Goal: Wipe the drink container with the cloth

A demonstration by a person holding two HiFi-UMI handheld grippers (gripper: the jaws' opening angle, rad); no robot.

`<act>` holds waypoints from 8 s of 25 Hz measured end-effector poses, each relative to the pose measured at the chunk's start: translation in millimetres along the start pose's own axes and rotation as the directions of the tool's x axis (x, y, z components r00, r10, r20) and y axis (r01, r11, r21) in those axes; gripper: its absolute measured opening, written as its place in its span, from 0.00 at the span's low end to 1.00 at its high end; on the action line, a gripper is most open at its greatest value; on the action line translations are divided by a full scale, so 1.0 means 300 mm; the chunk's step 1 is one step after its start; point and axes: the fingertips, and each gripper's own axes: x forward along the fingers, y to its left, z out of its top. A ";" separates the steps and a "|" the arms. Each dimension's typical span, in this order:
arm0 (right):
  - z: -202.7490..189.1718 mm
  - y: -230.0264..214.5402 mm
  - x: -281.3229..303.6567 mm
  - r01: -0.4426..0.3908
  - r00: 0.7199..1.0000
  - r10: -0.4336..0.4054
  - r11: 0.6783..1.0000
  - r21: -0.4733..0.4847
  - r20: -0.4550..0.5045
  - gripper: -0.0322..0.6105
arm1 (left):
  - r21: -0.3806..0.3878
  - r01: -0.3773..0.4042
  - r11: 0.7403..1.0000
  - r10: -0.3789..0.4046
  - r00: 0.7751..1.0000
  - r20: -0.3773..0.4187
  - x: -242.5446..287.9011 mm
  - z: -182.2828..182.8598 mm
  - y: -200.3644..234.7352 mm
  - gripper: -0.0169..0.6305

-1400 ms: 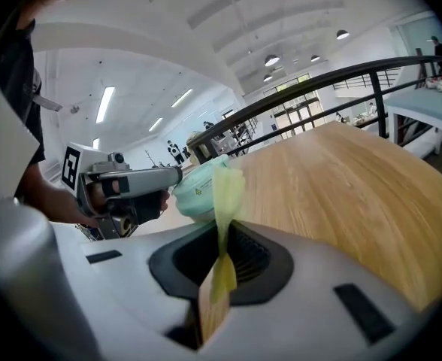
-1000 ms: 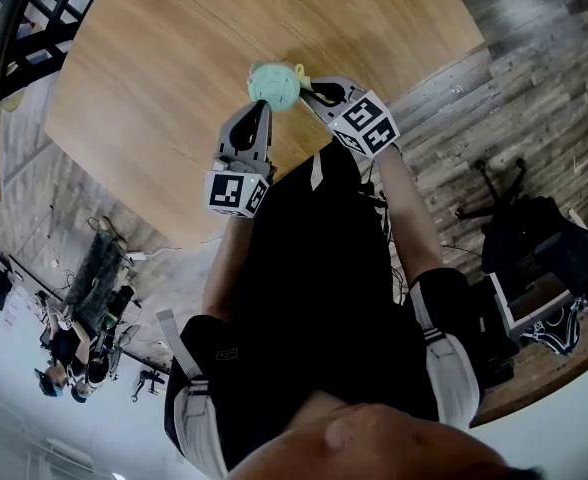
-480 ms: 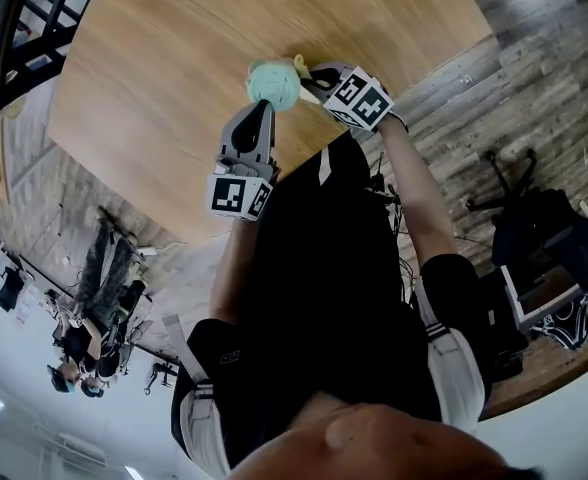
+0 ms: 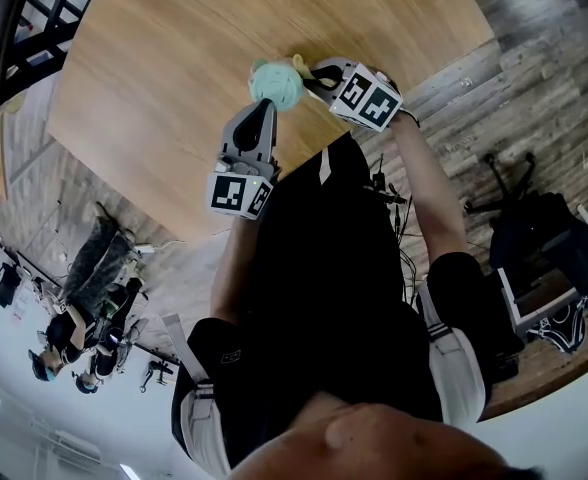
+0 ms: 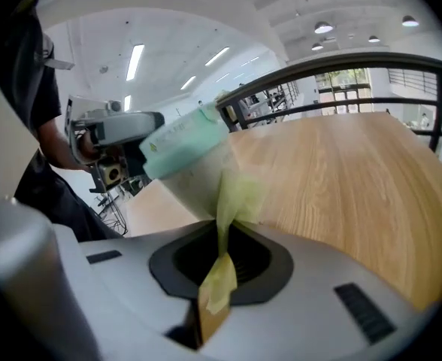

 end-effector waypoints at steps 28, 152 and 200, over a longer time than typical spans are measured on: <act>-0.098 -0.074 0.103 -0.419 0.826 0.237 0.865 -0.277 -0.512 0.12 | -0.061 0.038 0.997 -0.037 0.999 0.016 0.014 -0.007 -0.001 0.07; -0.072 0.135 0.225 0.309 0.948 -0.317 0.924 0.224 0.000 0.12 | -0.082 0.027 0.996 -0.012 0.983 0.181 -0.230 0.069 0.055 0.06; 0.195 0.429 -0.363 0.333 0.764 -0.421 0.906 0.261 0.488 0.12 | -0.102 -0.198 0.975 0.222 0.913 0.343 -0.668 0.009 -0.213 0.06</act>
